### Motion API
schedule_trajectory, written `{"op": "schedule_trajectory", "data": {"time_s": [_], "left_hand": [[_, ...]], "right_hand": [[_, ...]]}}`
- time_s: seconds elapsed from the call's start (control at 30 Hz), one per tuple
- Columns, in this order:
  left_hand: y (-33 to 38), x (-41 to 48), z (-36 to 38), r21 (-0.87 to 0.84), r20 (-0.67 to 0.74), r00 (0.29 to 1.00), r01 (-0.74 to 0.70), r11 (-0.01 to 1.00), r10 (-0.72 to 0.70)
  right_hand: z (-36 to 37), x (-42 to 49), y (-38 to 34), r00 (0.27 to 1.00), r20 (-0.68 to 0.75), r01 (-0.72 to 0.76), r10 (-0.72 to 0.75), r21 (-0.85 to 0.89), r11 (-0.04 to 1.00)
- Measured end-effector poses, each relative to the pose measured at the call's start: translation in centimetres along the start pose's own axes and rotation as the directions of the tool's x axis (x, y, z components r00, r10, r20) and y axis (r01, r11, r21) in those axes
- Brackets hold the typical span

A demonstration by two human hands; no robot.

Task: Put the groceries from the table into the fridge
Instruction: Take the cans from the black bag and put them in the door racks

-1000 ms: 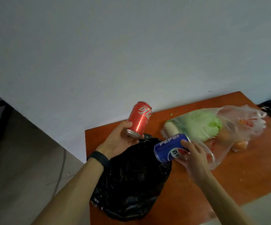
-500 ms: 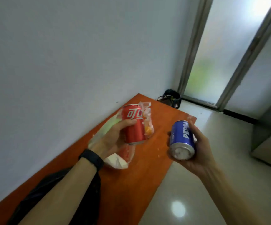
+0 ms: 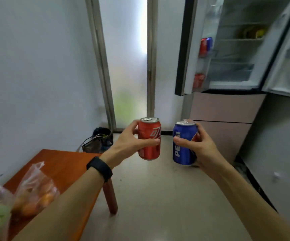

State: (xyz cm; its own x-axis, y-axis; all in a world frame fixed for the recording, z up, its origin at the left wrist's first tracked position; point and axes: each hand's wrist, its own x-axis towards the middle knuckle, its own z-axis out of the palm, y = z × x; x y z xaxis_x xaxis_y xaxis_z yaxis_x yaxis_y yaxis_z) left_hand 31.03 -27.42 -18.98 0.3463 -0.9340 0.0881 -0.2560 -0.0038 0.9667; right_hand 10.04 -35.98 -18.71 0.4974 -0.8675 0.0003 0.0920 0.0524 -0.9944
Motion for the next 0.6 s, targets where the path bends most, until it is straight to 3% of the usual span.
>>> {"op": "schedule_trajectory", "data": {"time_s": [0.27, 0.6], "left_hand": [[4.6, 13.1, 13.7, 0.052, 0.160, 0.965, -0.217, 0.975, 0.207], [10.7, 32.2, 23.8, 0.093, 0.244, 0.881, -0.437, 0.894, 0.405]], "right_hand": [[-14.3, 7.0, -3.7, 0.934, -0.119, 0.308, -0.337, -0.212, 0.928], [-28.7, 22.3, -9.8, 0.873, -0.160, 0.413, -0.461, -0.261, 0.872]]}}
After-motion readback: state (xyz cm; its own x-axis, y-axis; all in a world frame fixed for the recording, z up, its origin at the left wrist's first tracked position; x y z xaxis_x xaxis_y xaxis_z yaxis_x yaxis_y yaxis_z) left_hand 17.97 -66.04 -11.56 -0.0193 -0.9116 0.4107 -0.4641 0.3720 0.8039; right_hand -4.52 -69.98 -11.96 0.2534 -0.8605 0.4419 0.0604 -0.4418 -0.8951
